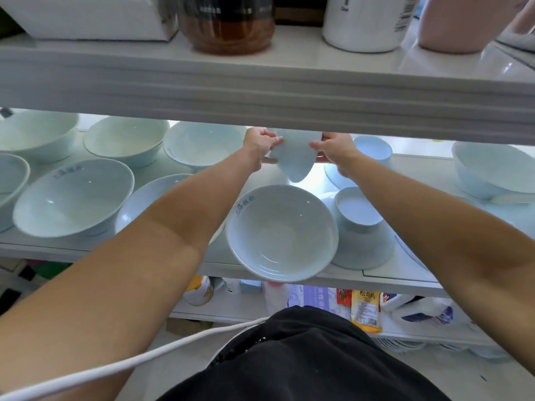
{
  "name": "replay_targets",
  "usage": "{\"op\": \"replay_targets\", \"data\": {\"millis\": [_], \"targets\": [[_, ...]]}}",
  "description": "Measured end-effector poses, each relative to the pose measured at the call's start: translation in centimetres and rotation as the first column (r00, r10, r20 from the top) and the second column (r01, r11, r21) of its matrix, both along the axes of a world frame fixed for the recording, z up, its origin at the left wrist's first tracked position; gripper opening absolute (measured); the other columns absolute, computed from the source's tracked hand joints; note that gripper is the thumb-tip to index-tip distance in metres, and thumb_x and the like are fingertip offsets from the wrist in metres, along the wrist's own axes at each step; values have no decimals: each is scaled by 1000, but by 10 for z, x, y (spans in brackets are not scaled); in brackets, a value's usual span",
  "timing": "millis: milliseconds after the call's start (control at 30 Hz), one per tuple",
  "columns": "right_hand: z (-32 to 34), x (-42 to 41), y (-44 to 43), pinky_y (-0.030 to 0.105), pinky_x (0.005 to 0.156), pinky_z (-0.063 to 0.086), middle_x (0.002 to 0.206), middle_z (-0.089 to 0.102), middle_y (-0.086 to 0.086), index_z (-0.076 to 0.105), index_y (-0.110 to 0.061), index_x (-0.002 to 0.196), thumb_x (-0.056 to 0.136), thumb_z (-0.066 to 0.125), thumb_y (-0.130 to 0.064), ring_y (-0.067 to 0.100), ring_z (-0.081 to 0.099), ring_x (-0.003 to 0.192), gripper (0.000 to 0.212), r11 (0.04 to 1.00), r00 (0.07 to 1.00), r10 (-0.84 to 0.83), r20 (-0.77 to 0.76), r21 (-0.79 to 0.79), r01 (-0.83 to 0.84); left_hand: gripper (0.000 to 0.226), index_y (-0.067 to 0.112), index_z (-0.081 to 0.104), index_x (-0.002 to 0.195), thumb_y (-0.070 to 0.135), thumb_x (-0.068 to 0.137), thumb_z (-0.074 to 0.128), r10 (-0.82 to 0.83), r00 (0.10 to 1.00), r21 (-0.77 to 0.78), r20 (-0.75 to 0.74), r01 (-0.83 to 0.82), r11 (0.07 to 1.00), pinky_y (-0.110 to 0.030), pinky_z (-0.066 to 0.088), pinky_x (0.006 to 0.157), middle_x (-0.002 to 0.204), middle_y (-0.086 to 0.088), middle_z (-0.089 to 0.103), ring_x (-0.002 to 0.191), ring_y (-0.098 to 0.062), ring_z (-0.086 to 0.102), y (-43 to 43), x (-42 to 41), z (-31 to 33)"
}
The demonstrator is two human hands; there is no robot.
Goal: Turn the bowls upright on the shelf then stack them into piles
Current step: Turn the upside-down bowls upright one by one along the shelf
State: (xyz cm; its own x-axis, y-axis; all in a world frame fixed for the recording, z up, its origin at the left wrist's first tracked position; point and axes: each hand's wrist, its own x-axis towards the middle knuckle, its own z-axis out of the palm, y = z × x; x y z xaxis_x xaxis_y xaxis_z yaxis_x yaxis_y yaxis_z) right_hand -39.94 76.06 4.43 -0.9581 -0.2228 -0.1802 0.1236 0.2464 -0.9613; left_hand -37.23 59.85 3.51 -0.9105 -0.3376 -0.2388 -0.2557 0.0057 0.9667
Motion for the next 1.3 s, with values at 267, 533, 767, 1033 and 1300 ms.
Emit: {"op": "replay_targets", "data": {"millis": [267,533,767,1033,1300], "targets": [[-4,9,-1,33,65,32,86,58,19,53,-6,83,88,46,-2,36,51,82,9,490,762,488,-425,856,164,77,6,32,140,33,80,72,-82,988,-764,133,155,626,-41,40,103,148,-16,32,132,-32,40,-17,2,-9],[-28,16,6,30,68,38,99,70,11,64,-9,106,87,42,4,35,64,87,32,228,530,783,-326,943,243,57,29,7,152,32,102,34,-350,837,-905,421,414,-100,-42,2,121,161,-8,6,149,-27,0,-22,9,-33],[-47,15,16,30,63,36,104,63,4,56,-20,112,96,40,-8,31,58,90,26,227,586,779,-225,971,71,53,29,9,152,22,102,27,-301,783,-822,545,569,-7,-45,-3,120,161,-8,7,149,-25,-4,-11,16,-42],[-44,29,64,36,117,21,151,37,1,26,-16,148,102,33,-21,20,33,140,47,335,653,684,-325,935,116,62,20,38,144,-1,86,35,-285,954,-750,98,259,608,-30,31,110,150,-4,40,139,-22,37,21,19,-23],[-51,55,139,47,104,41,131,60,9,56,-9,130,95,35,-19,28,59,120,42,423,591,662,-462,880,215,38,10,59,128,10,90,53,-512,848,-922,-136,80,378,-39,38,109,135,-10,57,123,-31,54,108,39,-24]]}}
